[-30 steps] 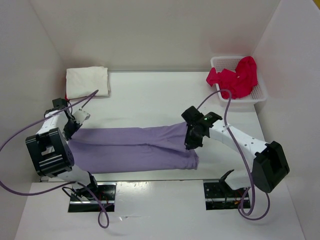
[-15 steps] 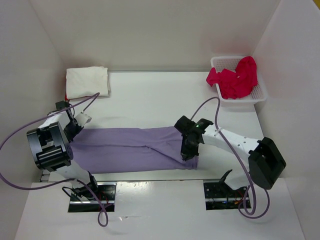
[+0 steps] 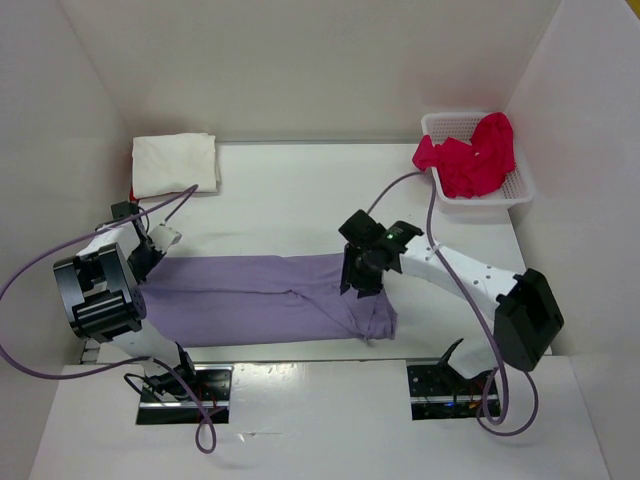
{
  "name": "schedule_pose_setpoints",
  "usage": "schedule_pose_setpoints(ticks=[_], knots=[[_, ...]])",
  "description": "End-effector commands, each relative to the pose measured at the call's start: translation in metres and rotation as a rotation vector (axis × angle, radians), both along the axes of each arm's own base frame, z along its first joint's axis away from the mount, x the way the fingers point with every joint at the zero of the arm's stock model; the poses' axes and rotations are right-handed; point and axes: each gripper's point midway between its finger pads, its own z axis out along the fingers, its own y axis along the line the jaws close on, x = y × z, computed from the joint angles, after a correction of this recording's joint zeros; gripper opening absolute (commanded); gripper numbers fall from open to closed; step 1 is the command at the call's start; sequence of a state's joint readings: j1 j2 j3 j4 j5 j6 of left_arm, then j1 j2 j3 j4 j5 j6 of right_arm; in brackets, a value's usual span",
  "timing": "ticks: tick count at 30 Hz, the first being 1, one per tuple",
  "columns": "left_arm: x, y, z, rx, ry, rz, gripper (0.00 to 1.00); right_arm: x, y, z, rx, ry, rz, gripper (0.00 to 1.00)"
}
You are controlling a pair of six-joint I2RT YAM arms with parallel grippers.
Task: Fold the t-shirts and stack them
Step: Fold the other side of the tshirt into a rectangle
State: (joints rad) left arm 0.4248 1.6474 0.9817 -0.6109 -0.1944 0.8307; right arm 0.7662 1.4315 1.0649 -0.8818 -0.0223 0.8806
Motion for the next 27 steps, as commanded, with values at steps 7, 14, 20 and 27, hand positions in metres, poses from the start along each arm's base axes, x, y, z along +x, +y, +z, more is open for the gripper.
schedule_pose_setpoints(ticks=[7, 14, 20, 27], knots=[[-0.013, 0.008, 0.007, 0.065, 0.012, 0.030, 0.23, 0.068, 0.058, -0.037, -0.015, -0.088, 0.128, 0.65], [-0.020, 0.010, 0.006, 0.083, 0.041, 0.036, 0.31, 0.064, 0.065, -0.059, -0.006, -0.033, 0.155, 0.55], [-0.015, 0.012, 0.016, 0.089, 0.021, 0.046, 0.35, 0.060, 0.070, -0.063, 0.021, -0.016, 0.175, 0.08], [-0.016, 0.015, 0.023, 0.114, 0.009, 0.052, 0.36, 0.071, 0.077, -0.036, 0.054, -0.089, 0.202, 0.00]])
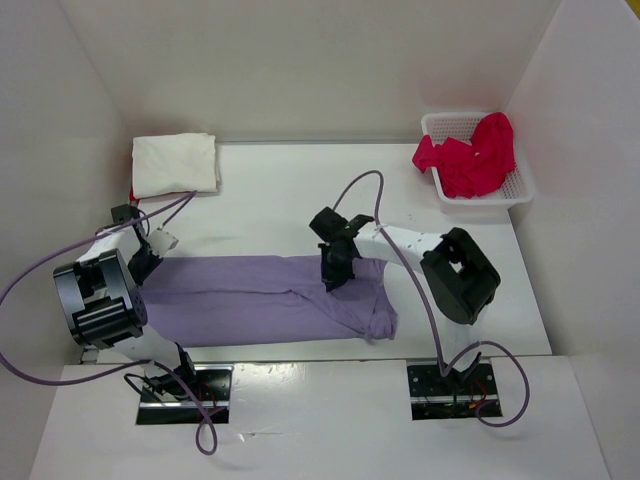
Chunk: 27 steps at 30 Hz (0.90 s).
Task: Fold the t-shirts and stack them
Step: Fold the other side of the tshirt into a rectangle
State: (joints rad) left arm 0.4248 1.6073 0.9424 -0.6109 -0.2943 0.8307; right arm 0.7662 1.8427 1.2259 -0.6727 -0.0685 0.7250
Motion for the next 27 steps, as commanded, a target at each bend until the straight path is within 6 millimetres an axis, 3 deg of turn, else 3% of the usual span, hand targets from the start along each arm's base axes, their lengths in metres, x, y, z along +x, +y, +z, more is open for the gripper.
schedule_pose_setpoints(ticks=[1, 10, 11, 12, 15, 17, 18, 21, 22, 24, 25, 27], knots=[[0.002, 0.005, 0.016, 0.026, -0.032, 0.027, 0.36, 0.021, 0.022, 0.037, 0.089, -0.123, 0.074, 0.00], [-0.003, 0.006, 0.021, 0.042, -0.023, 0.031, 0.36, 0.083, 0.037, 0.021, -0.076, -0.269, 0.294, 0.02], [-0.004, 0.007, 0.022, 0.050, -0.019, 0.033, 0.37, 0.091, 0.043, 0.027, -0.070, -0.295, 0.320, 0.09], [-0.003, 0.008, 0.025, 0.054, -0.029, 0.034, 0.37, 0.091, 0.043, 0.022, -0.080, -0.281, 0.322, 0.33], [-0.008, 0.010, 0.028, 0.065, -0.027, 0.054, 0.39, 0.094, 0.046, 0.029, -0.072, -0.291, 0.319, 0.59], [-0.009, 0.012, 0.032, 0.078, -0.031, 0.057, 0.40, 0.090, 0.043, 0.034, -0.061, -0.295, 0.298, 0.62], [-0.009, 0.012, 0.032, 0.078, -0.031, 0.057, 0.40, 0.089, 0.048, 0.052, -0.011, -0.321, 0.270, 0.64], [-0.007, 0.023, 0.042, 0.134, -0.052, 0.080, 0.40, 0.084, 0.031, 0.066, 0.041, -0.318, 0.148, 0.67], [-0.006, 0.025, 0.044, 0.146, -0.059, 0.083, 0.42, 0.084, 0.027, 0.097, 0.103, -0.374, 0.099, 0.67], [0.003, 0.043, 0.069, 0.188, -0.145, 0.128, 0.46, 0.077, -0.002, 0.099, 0.119, -0.350, -0.048, 0.63], [0.008, 0.049, 0.078, 0.203, -0.175, 0.139, 0.59, 0.068, -0.021, 0.109, 0.147, -0.361, -0.111, 0.56], [0.032, 0.051, 0.110, 0.190, -0.303, 0.134, 0.62, 0.069, -0.060, 0.113, 0.161, -0.345, -0.260, 0.48]])
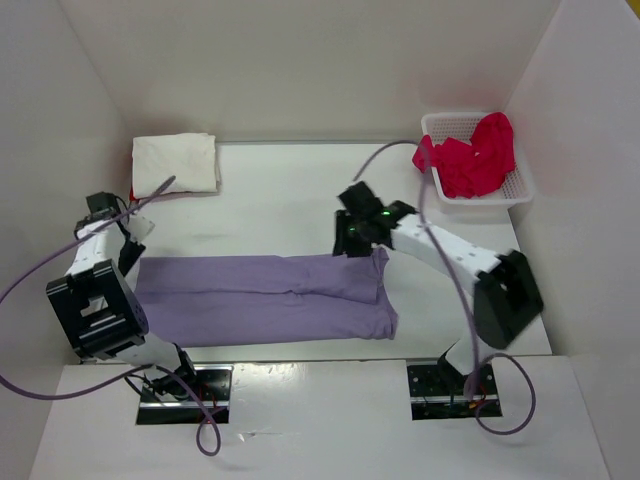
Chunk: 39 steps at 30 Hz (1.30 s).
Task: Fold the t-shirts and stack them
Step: Fold the other side of the tshirt into a rectangle
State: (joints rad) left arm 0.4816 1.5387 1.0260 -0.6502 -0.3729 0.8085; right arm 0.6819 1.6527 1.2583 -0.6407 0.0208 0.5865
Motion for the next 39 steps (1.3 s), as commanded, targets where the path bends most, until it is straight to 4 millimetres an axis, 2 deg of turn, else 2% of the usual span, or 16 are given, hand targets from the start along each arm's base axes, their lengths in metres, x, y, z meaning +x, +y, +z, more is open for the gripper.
schedule_pose_setpoints(ticks=[1, 4, 5, 6, 7, 8, 9, 11, 12, 13, 15, 17, 21, 26, 35, 39], knots=[[0.044, 0.018, 0.073, 0.069, -0.276, 0.019, 0.62, 0.004, -0.057, 0.036, 0.157, -0.047, -0.323, 0.44], [0.084, -0.009, 0.111, -0.068, -0.469, -0.032, 0.62, -0.011, -0.100, 0.018, 0.138, 0.002, -0.453, 0.23], [0.092, -0.024, 0.119, -0.119, -0.502, -0.060, 0.58, -0.017, -0.109, 0.018, 0.137, 0.003, -0.470, 0.13], [0.103, -0.043, 0.126, -0.184, -0.544, -0.083, 0.52, -0.019, -0.112, 0.012, 0.135, 0.022, -0.478, 0.11], [0.123, -0.090, 0.135, -0.310, -0.588, -0.210, 0.39, -0.025, -0.116, 0.006, 0.134, 0.042, -0.484, 0.11], [0.130, -0.121, 0.141, -0.385, -0.593, -0.279, 0.34, -0.020, -0.114, 0.006, 0.154, 0.038, -0.484, 0.15], [0.142, -0.187, 0.141, -0.501, -0.580, -0.422, 0.29, -0.021, -0.113, 0.003, 0.159, 0.044, -0.479, 0.17], [0.141, -0.253, 0.133, -0.600, -0.520, -0.552, 0.23, -0.020, -0.112, -0.010, 0.153, 0.079, -0.482, 0.27], [0.137, -0.284, 0.126, -0.648, -0.475, -0.613, 0.23, -0.015, -0.111, -0.011, 0.171, 0.081, -0.485, 0.38], [0.127, -0.336, 0.113, -0.740, -0.397, -0.712, 0.23, -0.018, -0.106, -0.016, 0.185, 0.109, -0.470, 0.41], [0.114, -0.379, 0.098, -0.825, -0.304, -0.780, 0.23, -0.019, -0.103, -0.026, 0.177, 0.141, -0.453, 0.42], [0.092, -0.425, 0.067, -0.911, -0.151, -0.844, 0.23, -0.022, -0.101, -0.033, 0.181, 0.164, -0.446, 0.42], [0.068, -0.474, 0.014, -0.971, 0.054, -0.880, 0.28, -0.026, -0.102, -0.046, 0.186, 0.191, -0.446, 0.46], [0.057, -0.511, -0.014, -1.021, 0.121, -0.870, 0.31, -0.022, -0.096, -0.050, 0.209, 0.197, -0.443, 0.42], [0.067, -0.519, -0.037, -1.002, 0.118, -0.826, 0.32, -0.024, -0.096, -0.054, 0.206, 0.206, -0.431, 0.41], [0.077, -0.508, -0.050, -0.913, 0.100, -0.797, 0.32, -0.028, -0.096, -0.059, 0.202, 0.227, -0.428, 0.46]])
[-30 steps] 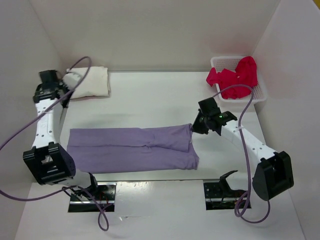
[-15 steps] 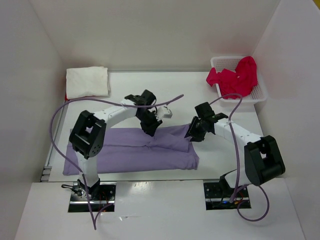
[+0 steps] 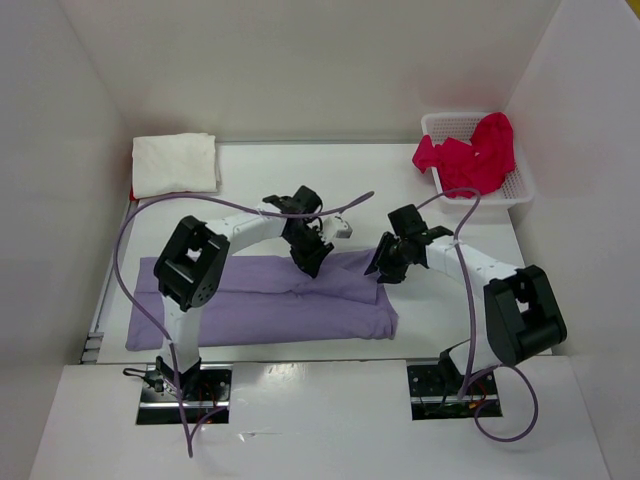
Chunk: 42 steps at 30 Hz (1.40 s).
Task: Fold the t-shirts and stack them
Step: Fold the other side of the tshirt into a rectangle
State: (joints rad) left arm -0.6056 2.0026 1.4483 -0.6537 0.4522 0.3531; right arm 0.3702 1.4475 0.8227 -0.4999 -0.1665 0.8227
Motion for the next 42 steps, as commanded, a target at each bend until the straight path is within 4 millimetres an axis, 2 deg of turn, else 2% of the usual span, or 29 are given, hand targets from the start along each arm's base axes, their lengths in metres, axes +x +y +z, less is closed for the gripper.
schedule_pose_setpoints(ticks=[1, 5, 10, 14, 16, 21, 23, 24, 26, 31, 33, 35, 40, 42], knots=[[0.014, 0.000, -0.007, 0.033, -0.026, 0.044, 0.34, 0.002, 0.001, -0.004, 0.014, -0.008, -0.001, 0.50], [0.022, 0.007, -0.010, 0.077, -0.059, 0.080, 0.36, 0.002, 0.001, -0.007, 0.011, 0.000, -0.001, 0.50], [0.030, 0.010, 0.008, 0.095, -0.137, 0.096, 0.41, 0.002, 0.000, -0.007, 0.008, -0.003, 0.007, 0.51], [0.030, 0.010, 0.007, 0.129, -0.165, 0.092, 0.45, 0.001, 0.002, -0.007, 0.015, 0.000, 0.011, 0.53], [0.031, 0.012, 0.007, 0.140, -0.169, 0.106, 0.49, 0.001, 0.002, -0.007, 0.015, 0.000, 0.011, 0.54], [0.028, 0.012, 0.021, 0.141, -0.184, 0.111, 0.57, 0.002, 0.003, -0.006, 0.023, -0.008, 0.023, 0.56], [0.031, 0.010, 0.032, 0.122, -0.206, 0.114, 0.58, 0.002, 0.005, -0.007, 0.032, -0.004, 0.028, 0.48], [0.029, 0.011, 0.031, 0.129, -0.198, 0.113, 0.58, 0.002, 0.005, -0.007, 0.032, -0.003, 0.028, 0.39], [0.030, 0.011, 0.031, 0.130, -0.203, 0.104, 0.58, 0.007, 0.007, -0.004, 0.035, -0.024, 0.036, 0.32], [0.022, 0.018, 0.017, 0.158, -0.179, 0.083, 0.55, 0.017, 0.006, -0.004, 0.016, -0.054, 0.045, 0.19], [0.019, 0.020, 0.011, 0.169, -0.165, 0.080, 0.51, 0.023, 0.005, -0.006, -0.003, -0.061, 0.051, 0.07], [0.016, 0.018, 0.007, 0.174, -0.158, 0.070, 0.48, 0.028, 0.001, -0.007, -0.032, -0.082, 0.044, 0.00], [0.018, 0.022, 0.000, 0.202, -0.166, 0.078, 0.33, 0.044, -0.006, 0.027, -0.043, -0.255, 0.021, 0.00], [0.023, 0.024, 0.000, 0.217, -0.189, 0.088, 0.26, 0.045, -0.010, 0.029, -0.057, -0.286, 0.017, 0.00]])
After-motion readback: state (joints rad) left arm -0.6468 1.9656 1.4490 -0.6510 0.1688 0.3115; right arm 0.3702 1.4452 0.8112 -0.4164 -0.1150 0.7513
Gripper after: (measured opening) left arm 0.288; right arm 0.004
